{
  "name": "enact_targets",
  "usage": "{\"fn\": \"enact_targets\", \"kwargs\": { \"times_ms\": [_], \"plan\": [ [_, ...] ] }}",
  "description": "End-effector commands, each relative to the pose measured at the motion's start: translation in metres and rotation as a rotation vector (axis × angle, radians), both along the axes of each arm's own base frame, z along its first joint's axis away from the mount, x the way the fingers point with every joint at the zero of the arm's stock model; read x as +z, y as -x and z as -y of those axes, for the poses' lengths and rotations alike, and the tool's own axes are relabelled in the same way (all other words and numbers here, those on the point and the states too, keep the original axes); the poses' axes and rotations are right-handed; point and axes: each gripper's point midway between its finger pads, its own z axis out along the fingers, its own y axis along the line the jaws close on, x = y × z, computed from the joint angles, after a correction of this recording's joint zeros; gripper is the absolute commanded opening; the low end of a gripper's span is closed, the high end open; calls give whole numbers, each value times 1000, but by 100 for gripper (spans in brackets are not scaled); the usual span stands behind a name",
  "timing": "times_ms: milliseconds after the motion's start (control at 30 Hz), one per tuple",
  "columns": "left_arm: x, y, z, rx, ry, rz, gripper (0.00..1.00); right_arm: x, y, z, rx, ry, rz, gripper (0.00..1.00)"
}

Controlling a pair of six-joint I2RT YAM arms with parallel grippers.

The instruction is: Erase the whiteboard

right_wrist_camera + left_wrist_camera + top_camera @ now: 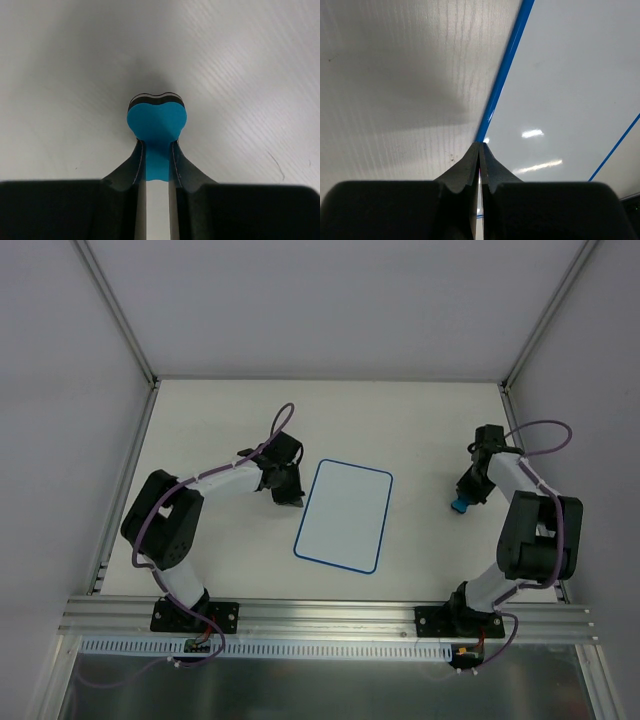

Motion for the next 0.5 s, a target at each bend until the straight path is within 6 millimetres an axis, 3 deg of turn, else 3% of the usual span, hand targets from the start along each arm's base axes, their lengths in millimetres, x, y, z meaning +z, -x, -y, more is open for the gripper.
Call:
{"fn": "enact_targets", "kwargs": {
  "times_ms": [0,100,200,300,333,467],
  "plan": [
    [17,-6,-8,1,-15,53,0,-5,-12,13,17,-37,-8,5],
    [25,-9,-9,-2,-13,81,1,-13,-13,16,4,-85,-13,10],
    [33,-11,-11,-7,-15,112,12,-16,-9,21,-6,-83,-13,23],
    [42,-12,-16,-2,-21,147,25,-14,-7,24,3,-63,-10,46],
    [44,-12,-17,0,-23,157,29,-13,-5,25,4,-57,-8,59],
    [59,-14,-23,10,-27,208,51,2,-1,28,7,-27,23,82]
  ]
}}
